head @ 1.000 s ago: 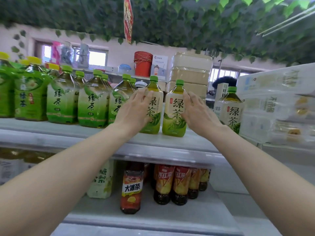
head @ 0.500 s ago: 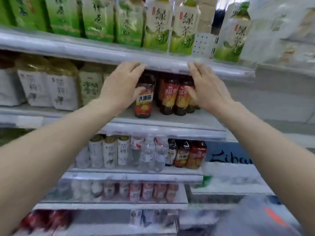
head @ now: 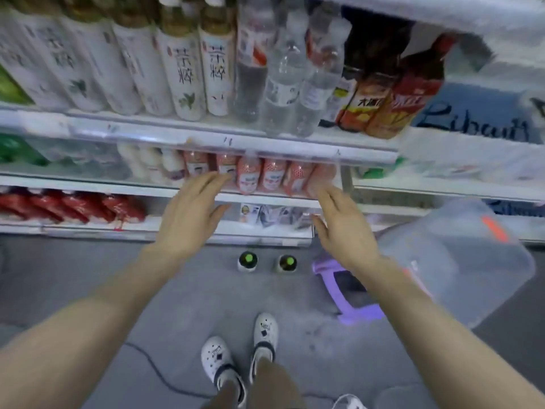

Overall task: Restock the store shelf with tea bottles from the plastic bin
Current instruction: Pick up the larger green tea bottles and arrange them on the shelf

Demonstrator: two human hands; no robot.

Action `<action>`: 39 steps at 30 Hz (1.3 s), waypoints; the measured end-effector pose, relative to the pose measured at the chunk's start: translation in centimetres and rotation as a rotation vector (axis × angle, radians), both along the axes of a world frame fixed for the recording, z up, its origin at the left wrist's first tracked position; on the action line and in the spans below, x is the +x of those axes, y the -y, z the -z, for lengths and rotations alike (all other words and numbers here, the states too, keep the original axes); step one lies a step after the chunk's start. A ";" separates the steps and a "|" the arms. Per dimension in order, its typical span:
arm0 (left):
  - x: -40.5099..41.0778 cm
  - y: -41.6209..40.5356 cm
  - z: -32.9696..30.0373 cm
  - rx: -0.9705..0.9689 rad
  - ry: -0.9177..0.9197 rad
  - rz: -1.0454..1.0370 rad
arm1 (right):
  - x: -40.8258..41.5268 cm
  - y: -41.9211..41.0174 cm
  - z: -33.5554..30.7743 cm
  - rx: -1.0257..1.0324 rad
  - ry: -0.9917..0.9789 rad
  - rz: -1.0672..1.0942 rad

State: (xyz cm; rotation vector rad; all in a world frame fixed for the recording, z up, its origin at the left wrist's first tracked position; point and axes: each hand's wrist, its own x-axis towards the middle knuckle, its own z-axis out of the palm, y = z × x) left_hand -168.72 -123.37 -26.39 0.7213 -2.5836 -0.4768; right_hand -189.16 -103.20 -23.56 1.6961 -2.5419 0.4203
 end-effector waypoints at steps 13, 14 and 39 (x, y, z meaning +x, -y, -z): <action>0.0 -7.5 33.4 0.275 0.338 0.086 | -0.7 -7.8 34.2 0.348 0.343 0.075; -0.5 -7.7 35.8 0.284 0.359 0.090 | -1.2 -8.2 36.7 0.378 0.359 0.080; -8.6 -2.3 68.2 0.532 0.338 0.000 | -11.4 -4.1 70.0 0.317 0.693 0.388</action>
